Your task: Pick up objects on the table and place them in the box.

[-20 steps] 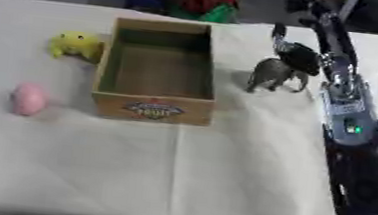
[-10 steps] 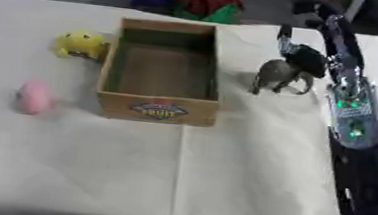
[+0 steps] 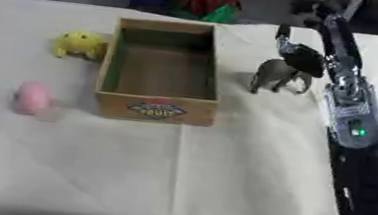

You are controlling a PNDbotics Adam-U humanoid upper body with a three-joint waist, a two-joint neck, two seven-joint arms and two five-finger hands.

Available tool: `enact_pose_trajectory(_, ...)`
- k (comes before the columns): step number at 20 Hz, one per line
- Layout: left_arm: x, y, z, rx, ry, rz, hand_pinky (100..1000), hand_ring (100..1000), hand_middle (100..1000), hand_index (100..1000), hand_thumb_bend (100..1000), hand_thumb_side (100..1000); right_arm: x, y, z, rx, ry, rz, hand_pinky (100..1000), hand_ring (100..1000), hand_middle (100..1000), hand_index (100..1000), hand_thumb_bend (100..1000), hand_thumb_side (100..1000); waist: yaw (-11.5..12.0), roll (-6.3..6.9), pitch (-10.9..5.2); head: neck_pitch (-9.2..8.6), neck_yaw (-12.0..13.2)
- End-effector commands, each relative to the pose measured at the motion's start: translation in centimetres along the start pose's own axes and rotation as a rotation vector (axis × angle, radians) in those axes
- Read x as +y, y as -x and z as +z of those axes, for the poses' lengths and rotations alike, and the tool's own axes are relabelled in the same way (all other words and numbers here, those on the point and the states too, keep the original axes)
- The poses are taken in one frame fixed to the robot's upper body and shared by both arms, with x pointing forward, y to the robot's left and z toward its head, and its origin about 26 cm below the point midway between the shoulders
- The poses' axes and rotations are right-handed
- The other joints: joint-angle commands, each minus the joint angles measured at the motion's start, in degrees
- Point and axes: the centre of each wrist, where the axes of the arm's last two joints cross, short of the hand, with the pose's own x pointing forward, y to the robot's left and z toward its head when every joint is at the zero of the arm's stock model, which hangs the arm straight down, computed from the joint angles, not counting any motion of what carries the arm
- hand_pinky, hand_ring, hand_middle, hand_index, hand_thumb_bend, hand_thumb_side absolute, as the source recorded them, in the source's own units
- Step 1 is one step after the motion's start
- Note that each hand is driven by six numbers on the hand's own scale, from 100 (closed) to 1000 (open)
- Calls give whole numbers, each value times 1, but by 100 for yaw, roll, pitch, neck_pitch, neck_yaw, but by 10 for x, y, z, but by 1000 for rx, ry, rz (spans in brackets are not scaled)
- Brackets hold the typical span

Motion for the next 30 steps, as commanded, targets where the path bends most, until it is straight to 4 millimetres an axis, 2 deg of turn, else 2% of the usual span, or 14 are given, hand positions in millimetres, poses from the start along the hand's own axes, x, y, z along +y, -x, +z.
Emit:
enact_pose_trajectory(1,12,-2,-3,7,89,-120,714,686,609,749,398,100,-10,-7,-4,-27,15,15,862,965,716,805,100,125,-15,22,-93,26,-5)
enact_pose_trajectory(5,12,13,-3,89,172,-221,710,682,608,754,412,100,-9,-7,-4,-26,12,14,861,965,716,805,100,130,-31,35,-97,26,13)
enact_pose_trajectory(10,1,34,-1,190,243,-274,710,683,611,759,438,100,-8,-8,-5,-31,10,12,862,965,716,805,100,134,-49,31,-96,26,23)
enact_pose_trajectory(17,-12,53,-6,244,276,-341,718,691,632,797,477,100,-7,-7,-5,-30,6,8,861,965,715,805,100,142,-81,27,-98,26,42)
enact_pose_trajectory(20,-18,60,-6,265,260,-373,737,722,679,835,487,100,-6,-7,-4,-30,5,6,861,964,714,805,100,147,-91,31,-100,26,41)
enact_pose_trajectory(25,-27,68,-4,289,302,-437,746,727,687,836,493,100,-6,-7,-4,-29,5,6,861,964,713,805,100,151,-105,29,-101,26,44)
enact_pose_trajectory(26,-27,69,-4,292,318,-448,736,711,658,809,484,100,-6,-7,-4,-29,5,6,861,964,712,805,100,152,-105,29,-102,26,42)
enact_pose_trajectory(30,-27,68,-4,295,339,-470,736,711,658,809,484,100,-6,-7,-4,-29,5,5,861,964,712,805,100,152,-103,28,-103,26,40)
